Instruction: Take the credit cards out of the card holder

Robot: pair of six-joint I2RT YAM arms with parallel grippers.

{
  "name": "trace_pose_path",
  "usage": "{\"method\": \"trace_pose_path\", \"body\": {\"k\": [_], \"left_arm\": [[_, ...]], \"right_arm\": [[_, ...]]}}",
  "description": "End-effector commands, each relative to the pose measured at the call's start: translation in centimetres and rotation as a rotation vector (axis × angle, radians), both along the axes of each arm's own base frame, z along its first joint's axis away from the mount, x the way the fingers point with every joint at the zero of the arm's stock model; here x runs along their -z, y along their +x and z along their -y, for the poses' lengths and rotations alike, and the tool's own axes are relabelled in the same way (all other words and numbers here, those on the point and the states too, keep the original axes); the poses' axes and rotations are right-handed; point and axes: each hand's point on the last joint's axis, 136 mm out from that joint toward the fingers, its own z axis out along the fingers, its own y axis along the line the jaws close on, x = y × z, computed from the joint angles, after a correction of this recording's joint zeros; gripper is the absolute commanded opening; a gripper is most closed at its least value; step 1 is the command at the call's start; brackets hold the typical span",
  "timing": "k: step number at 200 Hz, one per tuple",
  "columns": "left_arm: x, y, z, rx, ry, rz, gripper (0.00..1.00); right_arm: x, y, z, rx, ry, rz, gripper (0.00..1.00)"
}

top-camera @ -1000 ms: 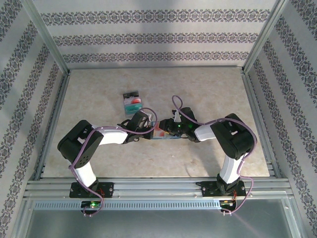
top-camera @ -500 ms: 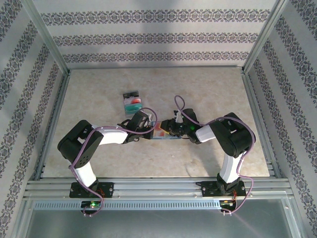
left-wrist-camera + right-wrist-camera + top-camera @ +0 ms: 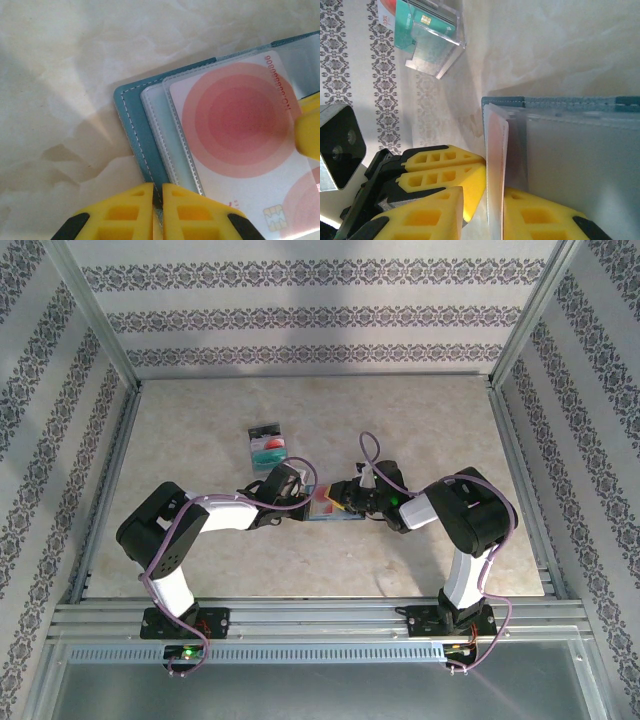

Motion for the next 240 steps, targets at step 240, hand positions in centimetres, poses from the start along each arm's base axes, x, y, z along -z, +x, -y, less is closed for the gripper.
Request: {"method": "trace_pose_path", "body": {"k": [240], "left_arm": [[0.7, -1.0, 0.3, 0.028, 0.024, -0.049, 0.11]], "right_arm": [[-0.8, 0.7, 2.1, 0.043, 0.022, 0.036, 0.05]]}}
